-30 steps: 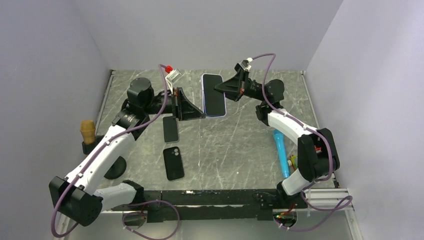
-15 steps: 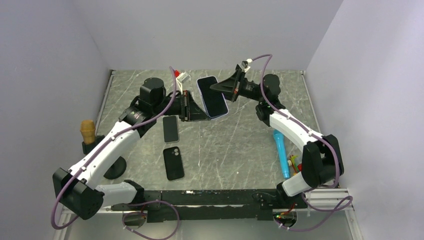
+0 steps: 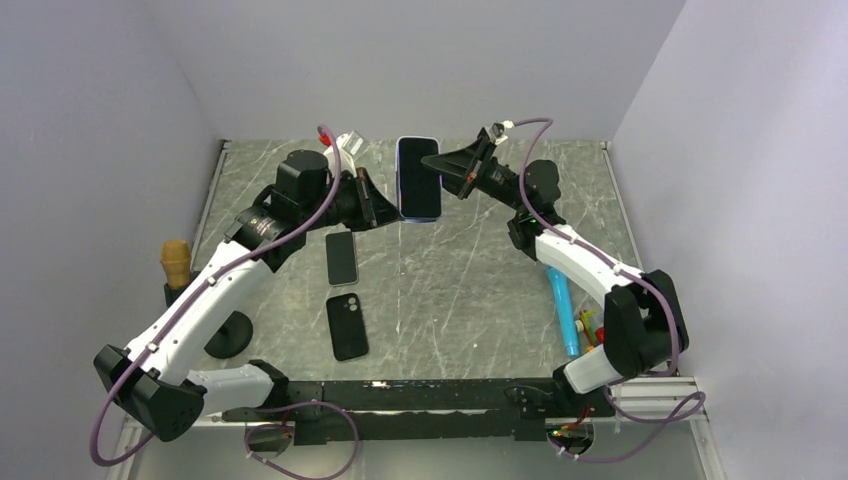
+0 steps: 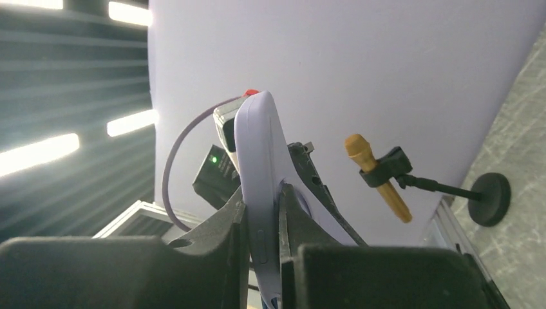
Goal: Take the phone out of the phone case
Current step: Remove the phone case from the phone.
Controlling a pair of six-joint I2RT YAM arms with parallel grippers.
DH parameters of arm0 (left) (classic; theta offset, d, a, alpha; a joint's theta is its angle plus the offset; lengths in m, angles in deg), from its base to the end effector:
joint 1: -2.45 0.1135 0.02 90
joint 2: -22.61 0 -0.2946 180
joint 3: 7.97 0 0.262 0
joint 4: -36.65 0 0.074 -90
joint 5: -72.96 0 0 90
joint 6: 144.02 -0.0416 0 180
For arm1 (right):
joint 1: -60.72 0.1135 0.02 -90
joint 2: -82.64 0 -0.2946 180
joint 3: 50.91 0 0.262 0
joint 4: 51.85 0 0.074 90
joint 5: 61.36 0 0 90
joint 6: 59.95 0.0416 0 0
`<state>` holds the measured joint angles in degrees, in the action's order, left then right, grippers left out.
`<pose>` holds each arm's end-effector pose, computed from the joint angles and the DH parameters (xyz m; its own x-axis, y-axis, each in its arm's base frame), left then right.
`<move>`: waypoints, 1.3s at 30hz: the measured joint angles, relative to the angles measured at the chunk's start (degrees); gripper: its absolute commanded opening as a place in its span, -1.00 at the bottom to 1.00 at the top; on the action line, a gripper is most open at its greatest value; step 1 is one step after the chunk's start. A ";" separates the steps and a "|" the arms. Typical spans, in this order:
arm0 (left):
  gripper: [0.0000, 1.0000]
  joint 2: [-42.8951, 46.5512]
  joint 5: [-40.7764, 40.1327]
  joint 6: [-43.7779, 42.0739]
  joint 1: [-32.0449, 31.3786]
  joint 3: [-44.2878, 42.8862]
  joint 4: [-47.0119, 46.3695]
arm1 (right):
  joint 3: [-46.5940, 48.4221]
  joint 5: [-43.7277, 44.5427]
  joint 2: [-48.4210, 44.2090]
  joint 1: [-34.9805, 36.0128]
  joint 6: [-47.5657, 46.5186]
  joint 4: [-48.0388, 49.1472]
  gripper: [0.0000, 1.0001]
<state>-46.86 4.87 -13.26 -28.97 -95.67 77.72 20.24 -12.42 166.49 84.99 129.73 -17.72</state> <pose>0.2217 -0.1536 0.4276 -0.7583 -0.2466 -0.6035 0.3724 0.5960 -0.7114 0.3006 0.1655 0.3873 -0.9110 0.4046 -0.0801 -0.1825 -0.2214 0.9580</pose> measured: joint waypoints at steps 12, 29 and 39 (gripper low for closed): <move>-0.06 1.29 -2.64 -2.29 0.63 -1.86 2.78 | 0.09 0.98 5.11 0.63 6.91 5.60 -1.00; 0.29 15.76 2.82 33.35 -1.95 13.18 -23.21 | 0.92 -12.28 5.29 -5.51 9.16 5.57 -1.00; 0.37 11.41 -1.22 39.17 -8.48 8.28 -28.41 | 0.92 -12.39 4.59 -5.01 4.37 0.09 -1.00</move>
<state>-35.45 3.64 25.90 -37.45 -87.38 49.31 21.16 -24.81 171.08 79.98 134.10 -17.63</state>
